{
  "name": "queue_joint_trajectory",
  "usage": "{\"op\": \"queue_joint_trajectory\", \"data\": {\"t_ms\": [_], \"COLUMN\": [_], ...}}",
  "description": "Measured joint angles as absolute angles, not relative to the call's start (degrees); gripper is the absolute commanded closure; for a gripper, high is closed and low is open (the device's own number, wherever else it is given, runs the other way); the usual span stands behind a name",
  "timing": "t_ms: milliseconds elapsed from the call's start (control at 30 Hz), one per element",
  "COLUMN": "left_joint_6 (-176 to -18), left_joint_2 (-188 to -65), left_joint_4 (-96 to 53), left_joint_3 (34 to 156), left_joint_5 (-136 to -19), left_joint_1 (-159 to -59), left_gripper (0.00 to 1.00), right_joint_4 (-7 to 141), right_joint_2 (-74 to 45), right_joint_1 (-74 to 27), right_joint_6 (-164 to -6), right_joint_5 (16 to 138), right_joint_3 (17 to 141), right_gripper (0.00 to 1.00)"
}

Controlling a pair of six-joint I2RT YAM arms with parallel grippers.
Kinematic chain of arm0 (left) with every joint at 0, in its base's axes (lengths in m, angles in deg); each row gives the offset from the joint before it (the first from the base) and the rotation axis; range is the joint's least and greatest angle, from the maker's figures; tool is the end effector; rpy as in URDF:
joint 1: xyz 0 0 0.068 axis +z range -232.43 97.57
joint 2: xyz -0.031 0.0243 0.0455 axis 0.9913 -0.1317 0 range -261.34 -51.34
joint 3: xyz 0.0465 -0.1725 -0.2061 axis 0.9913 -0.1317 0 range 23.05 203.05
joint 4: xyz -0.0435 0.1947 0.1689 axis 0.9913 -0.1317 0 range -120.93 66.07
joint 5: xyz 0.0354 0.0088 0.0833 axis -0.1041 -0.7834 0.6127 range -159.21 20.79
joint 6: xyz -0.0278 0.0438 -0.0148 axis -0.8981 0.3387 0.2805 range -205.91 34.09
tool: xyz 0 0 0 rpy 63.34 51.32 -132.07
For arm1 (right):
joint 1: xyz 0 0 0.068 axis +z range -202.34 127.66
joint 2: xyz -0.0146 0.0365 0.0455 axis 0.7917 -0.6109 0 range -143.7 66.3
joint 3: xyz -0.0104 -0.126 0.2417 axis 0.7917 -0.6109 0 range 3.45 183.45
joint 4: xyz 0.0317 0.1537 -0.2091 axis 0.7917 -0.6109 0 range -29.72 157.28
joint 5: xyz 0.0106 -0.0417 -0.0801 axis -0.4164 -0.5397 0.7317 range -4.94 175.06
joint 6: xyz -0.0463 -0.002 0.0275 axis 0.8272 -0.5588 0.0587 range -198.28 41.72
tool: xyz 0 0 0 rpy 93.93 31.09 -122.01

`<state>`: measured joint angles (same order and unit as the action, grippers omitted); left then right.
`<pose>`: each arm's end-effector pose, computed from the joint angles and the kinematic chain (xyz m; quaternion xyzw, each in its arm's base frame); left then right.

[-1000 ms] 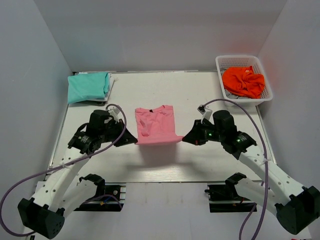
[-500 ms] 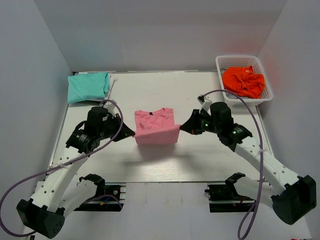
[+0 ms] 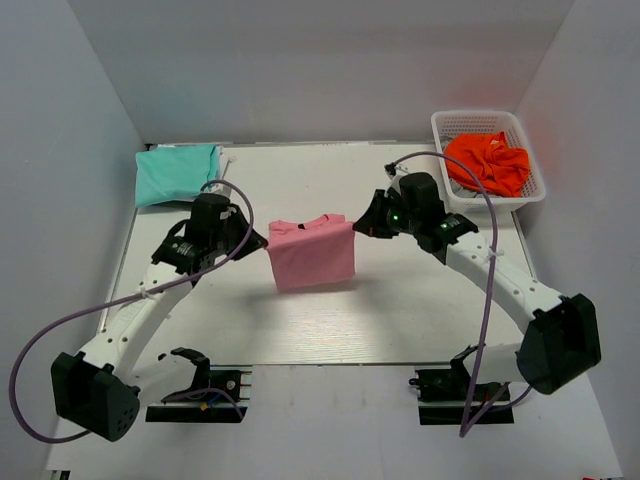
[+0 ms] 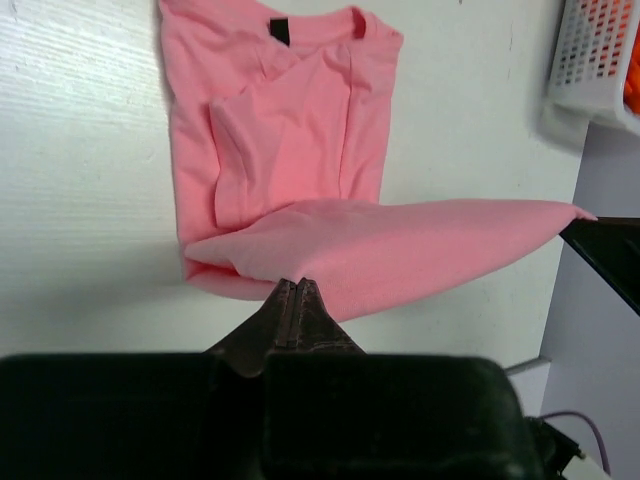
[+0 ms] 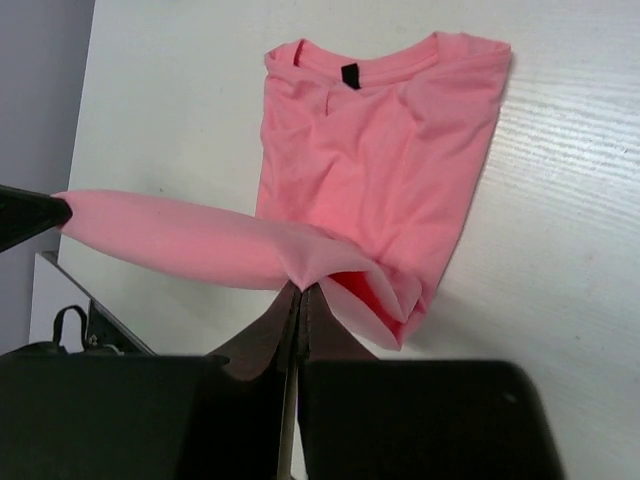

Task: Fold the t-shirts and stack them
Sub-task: Fold the long partially folded tshirt into a neat square

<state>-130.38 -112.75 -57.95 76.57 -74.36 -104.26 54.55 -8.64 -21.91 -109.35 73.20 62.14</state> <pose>0.2086 -0.0871 0.2978 -0.1611 0.8982 -0.2570 0.3183 0.2538 0.1576 0.3047 -0.0477 0.8572 0.3347 0.3885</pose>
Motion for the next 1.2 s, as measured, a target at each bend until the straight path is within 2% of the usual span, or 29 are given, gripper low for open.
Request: {"op": "queue_joint_trajectory", "data": {"t_ms": [600, 1200], "left_joint_6": [-130.8, -128.7], "left_joint_2": [-133.7, -153.3], "left_joint_4": [-53.4, -49.5], "left_joint_3": [89.2, 98.1], "left_joint_5": [-64.1, -63.9], "left_joint_1": [-103.3, -99.4], "left_gripper": [1.00, 1.00], "right_joint_4": [56.5, 57.7], "right_joint_2": [-29.7, -48.7], "right_joint_1": [-27.8, -30.7], "right_joint_6": [-108.3, -108.3], "right_joint_5": [67.7, 61.1], "right_joint_3": [76.2, 89.7], "right_gripper": [1.00, 1.00]}}
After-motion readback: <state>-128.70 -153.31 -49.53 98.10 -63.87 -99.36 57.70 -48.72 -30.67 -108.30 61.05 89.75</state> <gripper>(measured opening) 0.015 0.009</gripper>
